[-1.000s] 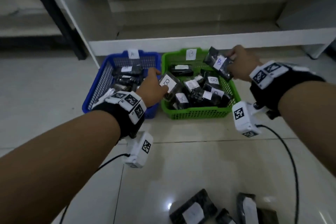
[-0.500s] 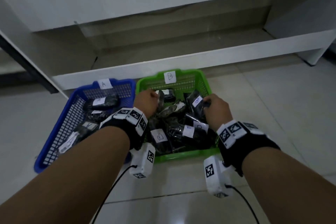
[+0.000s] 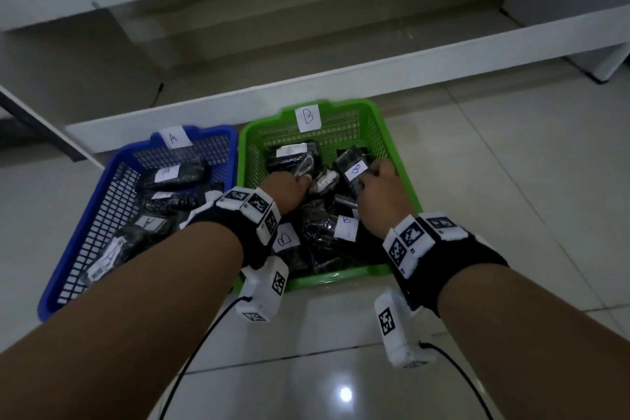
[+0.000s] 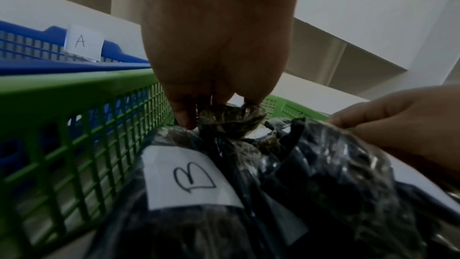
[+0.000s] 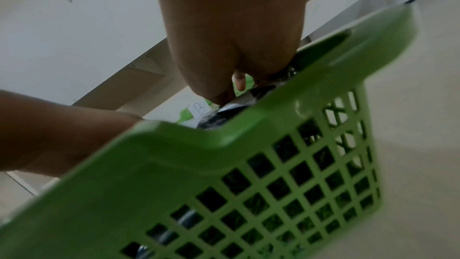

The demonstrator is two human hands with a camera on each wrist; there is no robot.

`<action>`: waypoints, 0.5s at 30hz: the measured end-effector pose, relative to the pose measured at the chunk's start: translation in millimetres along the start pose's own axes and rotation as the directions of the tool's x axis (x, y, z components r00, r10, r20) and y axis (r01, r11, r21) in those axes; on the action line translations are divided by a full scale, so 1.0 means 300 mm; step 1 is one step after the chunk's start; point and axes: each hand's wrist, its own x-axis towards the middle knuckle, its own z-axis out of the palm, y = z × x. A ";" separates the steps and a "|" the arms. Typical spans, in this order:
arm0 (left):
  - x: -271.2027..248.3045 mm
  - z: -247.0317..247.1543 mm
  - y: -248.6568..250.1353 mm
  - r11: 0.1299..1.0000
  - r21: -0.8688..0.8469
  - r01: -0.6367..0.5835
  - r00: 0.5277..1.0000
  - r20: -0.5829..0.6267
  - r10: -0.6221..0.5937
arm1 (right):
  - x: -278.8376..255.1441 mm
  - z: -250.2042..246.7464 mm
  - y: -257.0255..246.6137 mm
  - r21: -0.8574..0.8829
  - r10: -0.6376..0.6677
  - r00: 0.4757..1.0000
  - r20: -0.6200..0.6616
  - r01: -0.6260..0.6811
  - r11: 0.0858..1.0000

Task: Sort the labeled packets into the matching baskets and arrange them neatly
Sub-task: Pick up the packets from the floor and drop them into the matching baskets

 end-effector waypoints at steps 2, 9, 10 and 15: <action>-0.019 0.009 -0.009 1.000 0.026 -0.012 1.000 -0.003 0.012 | -0.001 0.000 -0.009 -0.084 -0.028 0.999 0.026 0.030 0.996; -0.195 0.030 -0.023 0.958 -0.183 -0.220 0.874 -0.473 0.110 | -0.055 -0.119 -0.042 -0.061 -0.243 0.969 -0.043 0.240 0.969; -0.246 0.040 -0.013 0.933 -0.229 -0.277 0.832 -0.543 0.114 | -0.072 -0.142 -0.036 -0.046 -0.287 0.956 -0.057 0.285 0.957; -0.548 0.224 0.080 0.827 -0.231 -0.512 0.737 -0.612 0.286 | -0.390 -0.175 0.064 -0.157 -0.505 0.835 -0.219 0.481 0.863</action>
